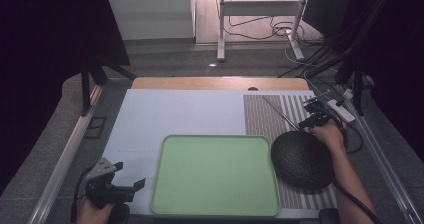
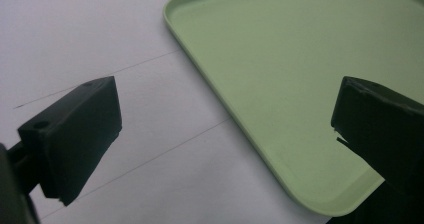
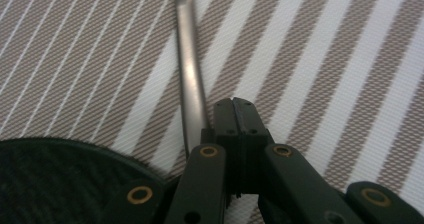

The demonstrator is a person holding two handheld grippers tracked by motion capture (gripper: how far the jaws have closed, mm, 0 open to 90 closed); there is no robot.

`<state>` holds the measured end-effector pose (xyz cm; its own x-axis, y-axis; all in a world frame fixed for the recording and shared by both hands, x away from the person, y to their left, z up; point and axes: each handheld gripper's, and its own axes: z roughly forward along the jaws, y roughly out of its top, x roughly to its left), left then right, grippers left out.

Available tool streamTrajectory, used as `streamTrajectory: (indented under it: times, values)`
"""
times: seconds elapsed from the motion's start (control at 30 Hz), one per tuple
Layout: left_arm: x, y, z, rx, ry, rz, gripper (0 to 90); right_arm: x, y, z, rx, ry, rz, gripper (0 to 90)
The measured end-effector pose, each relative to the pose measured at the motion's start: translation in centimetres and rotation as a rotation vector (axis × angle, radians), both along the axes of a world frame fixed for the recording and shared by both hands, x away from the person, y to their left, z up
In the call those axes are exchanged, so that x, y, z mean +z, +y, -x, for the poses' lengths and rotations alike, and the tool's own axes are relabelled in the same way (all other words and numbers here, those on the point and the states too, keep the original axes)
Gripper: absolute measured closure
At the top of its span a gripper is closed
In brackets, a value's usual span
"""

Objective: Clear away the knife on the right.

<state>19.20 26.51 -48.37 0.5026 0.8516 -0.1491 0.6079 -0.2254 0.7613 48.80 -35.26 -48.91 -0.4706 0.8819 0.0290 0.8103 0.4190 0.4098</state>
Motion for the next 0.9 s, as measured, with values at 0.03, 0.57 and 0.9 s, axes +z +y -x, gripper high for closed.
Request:
streamTrajectory:
  times: [0.03,0.57,0.9]
  values:
    - [0.0,0.0,0.0,0.000,0.000,0.000,0.7,0.0,0.1,0.0,0.007,0.004,-0.003,90.0]
    - [0.0,0.0,0.0,0.002,0.000,0.001,0.6,2.2,-0.1,-0.6,-0.042,-0.067,-0.061,42.5]
    - [0.0,0.1,0.0,0.004,0.003,0.006,0.6,2.1,2.2,-1.6,-0.014,-0.031,-0.027,2.9]
